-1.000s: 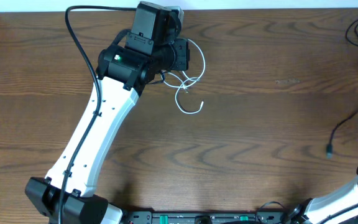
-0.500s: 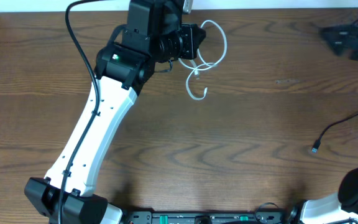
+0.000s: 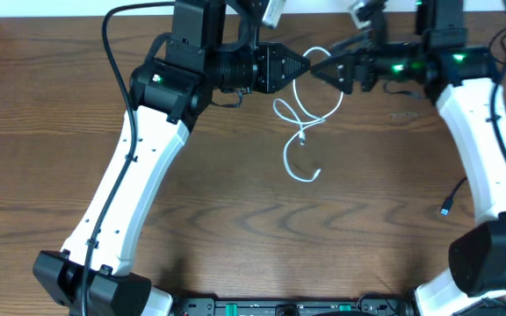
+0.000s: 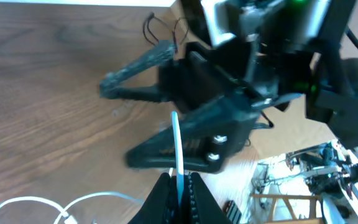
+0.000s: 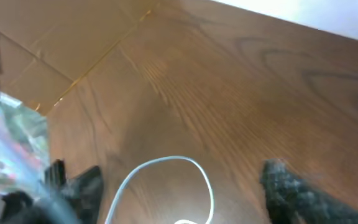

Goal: Untangle cables

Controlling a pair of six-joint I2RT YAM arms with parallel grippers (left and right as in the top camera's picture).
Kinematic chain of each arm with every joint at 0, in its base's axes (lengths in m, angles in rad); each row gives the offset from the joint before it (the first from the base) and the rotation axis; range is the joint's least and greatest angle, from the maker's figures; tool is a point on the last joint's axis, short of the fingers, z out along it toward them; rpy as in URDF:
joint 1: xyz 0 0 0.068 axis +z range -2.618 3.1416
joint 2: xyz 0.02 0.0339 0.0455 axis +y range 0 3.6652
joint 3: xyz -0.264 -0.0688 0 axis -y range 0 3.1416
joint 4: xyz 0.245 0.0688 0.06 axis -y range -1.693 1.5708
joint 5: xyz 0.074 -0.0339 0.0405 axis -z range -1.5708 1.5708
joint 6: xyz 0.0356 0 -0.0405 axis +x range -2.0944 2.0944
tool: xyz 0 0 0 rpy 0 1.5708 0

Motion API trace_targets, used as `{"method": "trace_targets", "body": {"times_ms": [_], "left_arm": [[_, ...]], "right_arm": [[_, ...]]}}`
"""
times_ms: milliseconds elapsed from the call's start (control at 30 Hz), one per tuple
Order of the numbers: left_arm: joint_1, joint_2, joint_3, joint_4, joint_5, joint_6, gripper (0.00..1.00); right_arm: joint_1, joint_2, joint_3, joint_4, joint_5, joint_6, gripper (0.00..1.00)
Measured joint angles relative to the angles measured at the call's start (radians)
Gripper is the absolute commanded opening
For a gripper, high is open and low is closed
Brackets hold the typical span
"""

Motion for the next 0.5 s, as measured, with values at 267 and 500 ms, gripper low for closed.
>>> {"method": "trace_targets", "body": {"times_ms": [267, 500], "left_arm": [[0.0, 0.0, 0.0, -0.016, -0.026, 0.016, 0.29], [0.0, 0.0, 0.0, -0.093, -0.172, 0.026, 0.5]], "right_arm": [[-0.003, 0.007, 0.0, 0.058, 0.061, 0.097, 0.01], [-0.162, 0.007, 0.0, 0.127, 0.177, 0.317, 0.01]]}}
